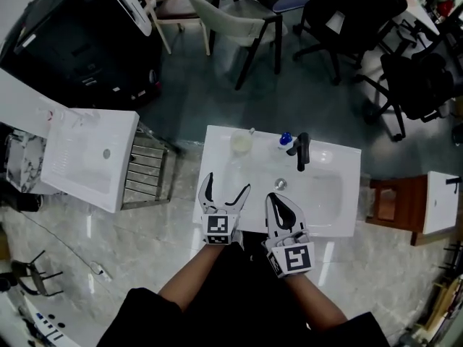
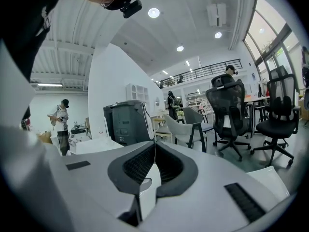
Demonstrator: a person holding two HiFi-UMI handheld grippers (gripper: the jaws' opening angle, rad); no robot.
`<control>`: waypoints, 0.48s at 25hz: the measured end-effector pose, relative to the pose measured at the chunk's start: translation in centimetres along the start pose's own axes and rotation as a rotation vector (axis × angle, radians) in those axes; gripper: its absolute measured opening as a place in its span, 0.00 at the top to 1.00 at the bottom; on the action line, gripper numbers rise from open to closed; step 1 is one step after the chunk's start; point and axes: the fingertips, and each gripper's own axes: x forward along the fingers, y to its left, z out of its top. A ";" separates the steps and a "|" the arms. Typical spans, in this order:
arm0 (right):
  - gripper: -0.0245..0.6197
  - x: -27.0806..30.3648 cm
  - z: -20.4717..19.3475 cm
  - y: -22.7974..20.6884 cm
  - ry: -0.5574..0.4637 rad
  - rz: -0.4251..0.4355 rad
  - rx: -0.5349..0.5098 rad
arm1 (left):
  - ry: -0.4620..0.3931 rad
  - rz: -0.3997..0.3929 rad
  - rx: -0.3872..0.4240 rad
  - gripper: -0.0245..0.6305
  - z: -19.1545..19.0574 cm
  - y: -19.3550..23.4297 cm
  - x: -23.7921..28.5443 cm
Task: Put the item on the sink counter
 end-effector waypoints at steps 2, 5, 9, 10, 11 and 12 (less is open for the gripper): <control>0.91 -0.6 0.6 0.3 -0.023 -0.010 -0.012 | -0.005 -0.020 -0.012 0.23 0.9 -0.6 -1.6; 0.91 -2.0 1.4 0.8 -0.042 -0.028 -0.035 | -0.035 -0.039 -0.020 0.23 2.9 -1.2 -4.5; 0.91 -4.8 1.7 1.8 -0.045 -0.068 -0.047 | -0.061 -0.085 -0.066 0.23 5.7 -2.2 -8.8; 0.91 -5.5 1.5 2.1 -0.043 -0.077 -0.048 | -0.047 -0.101 -0.079 0.23 6.0 -2.6 -9.7; 0.91 -6.2 1.2 2.5 -0.040 -0.084 -0.049 | -0.031 -0.118 -0.091 0.24 6.1 -3.0 -10.5; 0.91 -6.8 0.9 2.9 -0.037 -0.089 -0.050 | -0.019 -0.139 -0.103 0.24 6.2 -3.4 -11.4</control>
